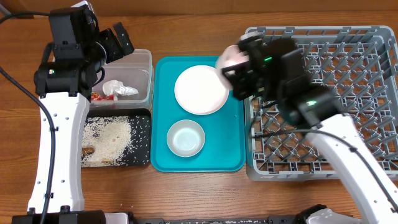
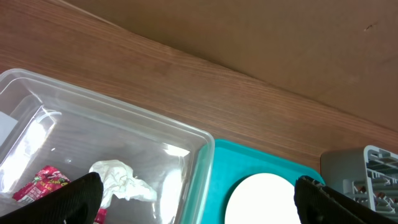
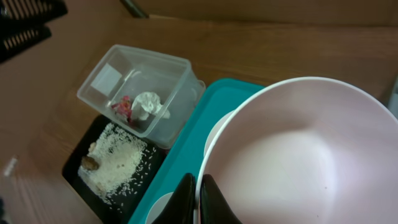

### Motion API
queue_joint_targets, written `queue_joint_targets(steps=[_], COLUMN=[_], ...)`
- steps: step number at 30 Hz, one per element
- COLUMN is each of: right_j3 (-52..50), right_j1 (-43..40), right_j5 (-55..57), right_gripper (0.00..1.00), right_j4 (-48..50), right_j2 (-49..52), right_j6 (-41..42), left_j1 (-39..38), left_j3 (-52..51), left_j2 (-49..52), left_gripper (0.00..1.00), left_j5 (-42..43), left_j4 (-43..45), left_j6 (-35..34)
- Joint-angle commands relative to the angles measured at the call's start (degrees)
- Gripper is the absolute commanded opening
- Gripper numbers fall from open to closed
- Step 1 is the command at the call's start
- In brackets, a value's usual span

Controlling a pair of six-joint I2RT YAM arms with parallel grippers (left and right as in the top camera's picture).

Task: Sort waste into correct bins and load items into the dishwasher
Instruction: 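Lift the pink bowl with the right gripper and lower it into the rack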

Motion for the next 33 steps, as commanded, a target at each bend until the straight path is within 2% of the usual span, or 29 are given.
queue_joint_targets(steps=[1, 8, 13, 18, 26, 33], right_j3=[0.92, 0.28, 0.28, 0.28, 0.28, 0.28], right_j1=[-7.74, -26.99, -35.34, -39.47, -40.68, -40.96], right_j5=[-13.00, -37.59, -50.90, -61.18, -63.80, -52.00], right_gripper=[0.04, 0.04, 0.04, 0.04, 0.04, 0.04], right_j4=[-0.76, 0.76, 7.13, 13.03, 20.85, 19.32], right_j2=[-0.59, 6.36, 13.92, 22.91, 32.28, 32.65], right_j6=[2.27, 1.90, 1.84, 1.84, 2.51, 2.49], left_j1=[-0.39, -0.39, -0.39, -0.39, -0.39, -0.39], left_j3=[0.50, 0.50, 0.50, 0.50, 0.50, 0.50], left_j2=[0.07, 0.07, 0.07, 0.07, 0.07, 0.07], left_gripper=[1.00, 1.00, 1.00, 1.00, 1.00, 1.00], left_j5=[-0.81, -0.81, -0.81, -0.79, -0.81, -0.81], left_j4=[0.20, 0.20, 0.20, 0.20, 0.20, 0.20], left_j6=[0.85, 0.87, 0.87, 0.85, 0.85, 0.87])
